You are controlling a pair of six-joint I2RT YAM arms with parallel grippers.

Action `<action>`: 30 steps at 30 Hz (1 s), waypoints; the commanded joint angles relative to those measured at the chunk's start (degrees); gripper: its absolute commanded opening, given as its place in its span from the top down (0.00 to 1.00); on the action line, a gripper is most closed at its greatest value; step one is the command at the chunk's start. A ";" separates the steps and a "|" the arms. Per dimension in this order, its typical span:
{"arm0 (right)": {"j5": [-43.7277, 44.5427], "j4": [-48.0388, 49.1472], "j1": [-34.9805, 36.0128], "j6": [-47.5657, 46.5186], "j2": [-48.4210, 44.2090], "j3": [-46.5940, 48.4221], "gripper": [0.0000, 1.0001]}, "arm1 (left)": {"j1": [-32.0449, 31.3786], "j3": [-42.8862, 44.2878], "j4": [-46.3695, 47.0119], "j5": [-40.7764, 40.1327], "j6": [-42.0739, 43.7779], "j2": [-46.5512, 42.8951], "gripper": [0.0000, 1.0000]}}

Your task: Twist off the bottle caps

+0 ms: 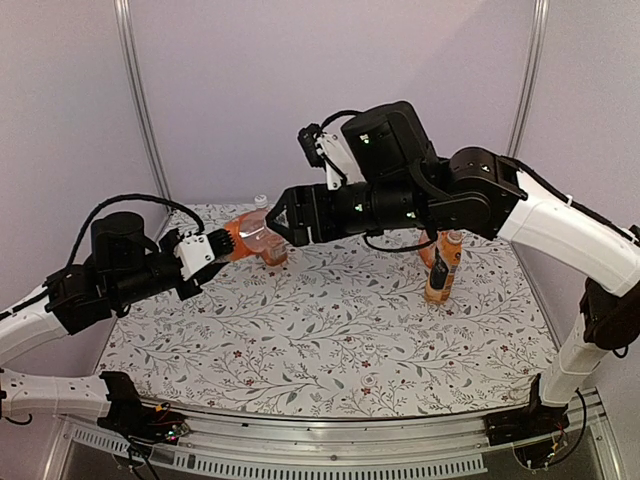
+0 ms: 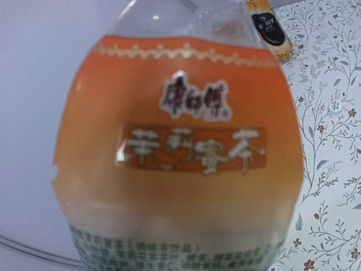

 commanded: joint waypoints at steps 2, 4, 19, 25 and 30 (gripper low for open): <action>-3.03 1.08 -0.78 1.13 3.06 2.61 0.29 | -1.15 -0.72 1.84 -0.84 1.56 -0.05 0.84; -4.30 1.15 -0.97 1.01 3.73 3.62 0.40 | -1.20 -0.90 1.84 -0.75 1.72 -0.13 0.84; -21.05 -4.48 0.61 -20.38 2.30 1.66 1.00 | -1.57 5.53 -17.40 29.83 -7.53 -1.11 0.86; -25.74 -15.10 6.66 -49.51 -0.60 -2.06 1.00 | -1.57 7.68 -26.69 44.97 -6.98 -0.44 0.87; -17.28 -20.77 8.77 -58.55 1.46 0.39 1.00 | -1.57 7.69 -26.90 46.16 -7.62 -0.43 0.89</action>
